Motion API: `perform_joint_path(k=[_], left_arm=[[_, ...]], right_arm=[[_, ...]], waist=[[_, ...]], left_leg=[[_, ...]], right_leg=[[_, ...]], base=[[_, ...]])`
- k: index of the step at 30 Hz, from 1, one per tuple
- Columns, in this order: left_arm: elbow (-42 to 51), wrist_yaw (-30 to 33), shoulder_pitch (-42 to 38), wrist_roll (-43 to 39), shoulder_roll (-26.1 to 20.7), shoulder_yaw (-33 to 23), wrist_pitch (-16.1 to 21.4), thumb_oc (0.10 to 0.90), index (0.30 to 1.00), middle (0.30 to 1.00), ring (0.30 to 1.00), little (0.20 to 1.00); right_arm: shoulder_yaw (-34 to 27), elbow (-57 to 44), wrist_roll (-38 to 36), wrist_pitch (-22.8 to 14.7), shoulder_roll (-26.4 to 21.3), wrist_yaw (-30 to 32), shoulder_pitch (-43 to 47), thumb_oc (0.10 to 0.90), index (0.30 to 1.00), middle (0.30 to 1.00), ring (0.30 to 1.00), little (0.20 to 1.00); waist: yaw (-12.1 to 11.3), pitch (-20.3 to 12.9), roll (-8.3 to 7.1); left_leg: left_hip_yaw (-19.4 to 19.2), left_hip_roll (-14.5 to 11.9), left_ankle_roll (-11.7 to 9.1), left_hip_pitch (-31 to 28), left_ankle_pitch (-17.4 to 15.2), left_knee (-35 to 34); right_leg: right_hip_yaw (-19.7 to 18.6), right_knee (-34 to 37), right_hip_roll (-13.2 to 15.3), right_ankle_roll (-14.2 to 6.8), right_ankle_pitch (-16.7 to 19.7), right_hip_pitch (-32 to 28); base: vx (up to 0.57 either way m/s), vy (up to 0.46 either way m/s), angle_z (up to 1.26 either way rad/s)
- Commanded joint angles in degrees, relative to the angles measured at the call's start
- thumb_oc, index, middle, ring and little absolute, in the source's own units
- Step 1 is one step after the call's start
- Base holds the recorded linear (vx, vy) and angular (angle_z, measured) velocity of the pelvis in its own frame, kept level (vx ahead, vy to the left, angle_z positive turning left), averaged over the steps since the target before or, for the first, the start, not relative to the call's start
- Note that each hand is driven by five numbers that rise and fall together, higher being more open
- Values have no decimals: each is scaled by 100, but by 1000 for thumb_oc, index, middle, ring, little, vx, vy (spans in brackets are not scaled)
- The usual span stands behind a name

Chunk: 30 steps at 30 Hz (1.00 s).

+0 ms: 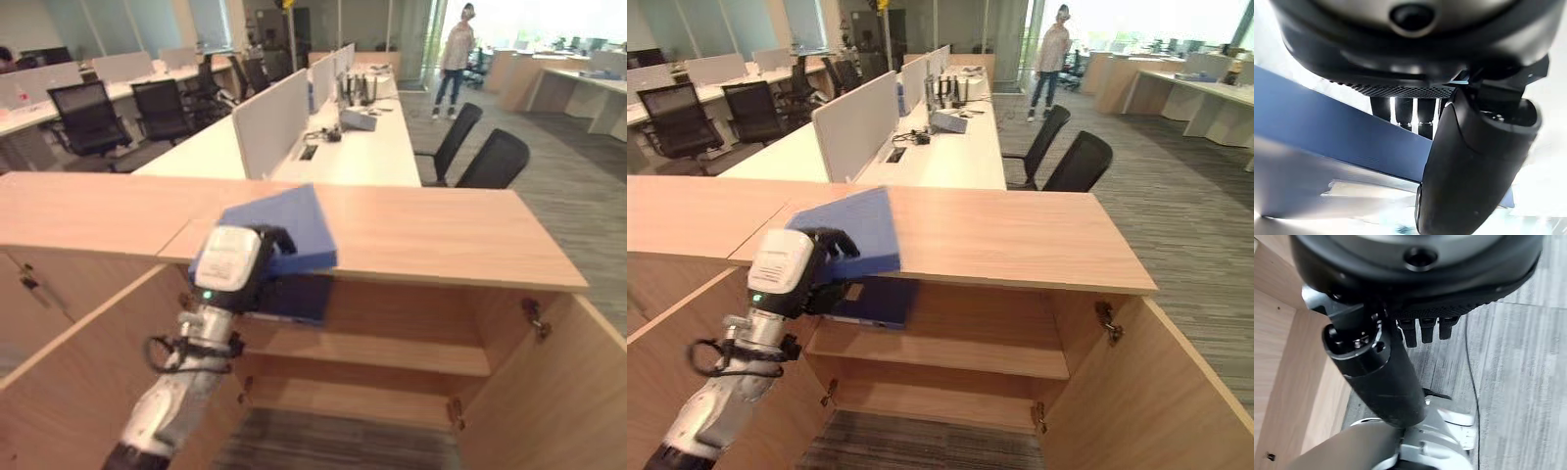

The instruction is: Put the empty folder in the office cabinet

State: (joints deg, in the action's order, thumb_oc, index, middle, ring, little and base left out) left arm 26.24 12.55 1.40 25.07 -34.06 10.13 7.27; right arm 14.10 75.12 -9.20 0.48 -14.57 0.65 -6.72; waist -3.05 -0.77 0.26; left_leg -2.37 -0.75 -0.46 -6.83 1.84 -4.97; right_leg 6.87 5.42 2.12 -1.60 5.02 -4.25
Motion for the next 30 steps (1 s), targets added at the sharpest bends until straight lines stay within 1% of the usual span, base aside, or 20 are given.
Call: perform_joint_path(k=[1, 2, 3, 4, 5, 6, 8, 9, 10, 13, 18, 20, 21, 22, 24, 26, 30], left_arm=[[-359, -1767, -810, -4262, -39, 485, 646, 400, 300, 300, 300, 300], [-135, -2111, -936, -5544, -160, 634, 558, 400, 300, 300, 300, 300], [-136, -2119, -940, -5559, -167, 630, 557, 400, 300, 300, 300, 300], [-60, -2354, -1132, -6587, -254, 777, 487, 400, 300, 300, 300, 300], [-59, -2423, -1195, -6989, -286, 822, 464, 400, 300, 300, 300, 300], [-63, -2553, -1236, -7675, -268, 904, 398, 400, 300, 300, 300, 300], [-167, -2725, -1195, -8322, -261, 1038, 301, 400, 300, 300, 300, 300], [-169, -2726, -1197, -8323, -261, 1039, 302, 400, 300, 300, 300, 300], [-188, -2871, -1084, -8739, -392, 1113, 179, 400, 300, 300, 300, 300], [-275, -2908, -917, -8894, -474, 1127, 136, 400, 300, 300, 300, 300], [-453, -2763, -523, -8568, -666, 1042, 132, 400, 300, 300, 300, 300], [-582, -2660, -111, -7739, -1036, 886, 33, 400, 300, 300, 300, 300], [-707, -2588, 163, -6703, -1283, 733, -17, 400, 300, 300, 300, 300], [-703, -2586, 170, -6697, -1282, 729, -18, 400, 300, 300, 300, 300], [-951, -2514, 421, -5511, -1414, 533, -71, 400, 300, 300, 300, 300], [-1269, -2490, 608, -4526, -1431, 309, -92, 400, 300, 300, 300, 300], [-1874, -2436, 903, -3387, -1242, -13, -166, 400, 300, 300, 300, 300]], right_arm=[[158, 396, 149, -32, 239, -329, 748, 800, 900, 900, 900, 900], [234, 444, 195, -3, 262, -479, 801, 800, 900, 900, 900, 900], [231, 446, 195, -4, 265, -480, 805, 800, 900, 900, 900, 900], [310, 468, 272, -2, 270, -607, 812, 800, 900, 900, 900, 900], [342, 470, 296, -9, 269, -644, 805, 800, 900, 900, 900, 900], [383, 472, 378, -36, 265, -685, 792, 800, 900, 900, 900, 900], [412, 499, 484, -98, 228, -713, 772, 800, 900, 900, 900, 900], [411, 500, 484, -98, 228, -713, 772, 800, 900, 900, 900, 900], [428, 542, 544, -163, 195, -713, 762, 800, 900, 900, 900, 900], [448, 588, 567, -197, 186, -708, 765, 800, 900, 900, 900, 900], [425, 579, 520, -202, 165, -680, 746, 800, 900, 900, 900, 900], [370, 553, 468, -161, 137, -648, 752, 800, 900, 900, 900, 900], [316, 532, 386, -124, 126, -648, 754, 800, 900, 900, 900, 900], [319, 532, 385, -124, 127, -648, 753, 800, 900, 900, 900, 900], [279, 454, 313, -81, 110, -651, 770, 800, 900, 900, 900, 900], [279, 290, 293, -47, 103, -668, 798, 800, 900, 900, 900, 900], [368, -361, 493, -6, -16, -608, 888, 800, 900, 900, 900, 900]], waist=[[259, 257, -119], [245, 260, -101], [244, 264, -104], [241, 281, -107], [240, 291, -115], [248, 307, -131], [254, 327, -144], [253, 327, -145], [244, 351, -145], [234, 362, -146], [197, 368, -137], [157, 370, -112], [125, 369, -95], [129, 369, -96], [88, 364, -91], [65, 369, -94], [52, 388, -90]], left_leg=[[177, -105, -209, -158, -704, -3], [186, -108, -214, -162, -697, -3], [186, -108, -214, -164, -697, -3], [195, -108, -220, -178, -693, -3], [200, -107, -221, -179, -690, -3], [197, -104, -227, -172, -684, -3], [201, -101, -230, -160, -672, -3], [201, -101, -230, -160, -672, -3], [205, -98, -228, -149, -660, -3], [210, -96, -221, -132, -647, -3], [204, -93, -210, -136, -638, -3], [217, -85, -206, -138, -633, -3], [232, -78, -207, -142, -633, -3], [233, -78, -207, -144, -634, -3], [242, -79, -206, -142, -636, -3], [248, -89, -206, -139, -636, -3], [240, -94, -202, -124, -632, -3]], right_leg=[[2, -42, 339, -504, -518, -511], [18, -42, 341, -508, -513, -514], [19, -42, 341, -508, -513, -516], [17, -42, 343, -509, -513, -530], [18, -42, 341, -508, -517, -538], [17, -42, 340, -509, -517, -538], [4, -42, 327, -510, -520, -534], [4, -42, 327, -510, -520, -533], [-6, -42, 323, -515, -513, -526], [-7, -42, 323, -513, -512, -523], [-11, -42, 327, -510, -514, -526], [1, -42, 328, -510, -510, -527], [16, -42, 331, -514, -513, -534], [17, -42, 332, -514, -514, -536], [31, -42, 334, -518, -527, -537], [35, -42, 334, -513, -537, -534], [41, -42, 325, -500, -551, -522]], base=[[12, 28, 8], [0, 0, 0], [0, 0, 0], [0, 0, 0], [2, -4, -4], [-6, -6, -6], [-9, -7, -6], [0, 0, 0], [0, 0, 0], [-1, 1, 1], [0, 1, 1], [0, 0, 0], [0, 0, 0], [0, 0, 0], [3, -3, 2], [1, -7, 4], [-8, -3, 4]])
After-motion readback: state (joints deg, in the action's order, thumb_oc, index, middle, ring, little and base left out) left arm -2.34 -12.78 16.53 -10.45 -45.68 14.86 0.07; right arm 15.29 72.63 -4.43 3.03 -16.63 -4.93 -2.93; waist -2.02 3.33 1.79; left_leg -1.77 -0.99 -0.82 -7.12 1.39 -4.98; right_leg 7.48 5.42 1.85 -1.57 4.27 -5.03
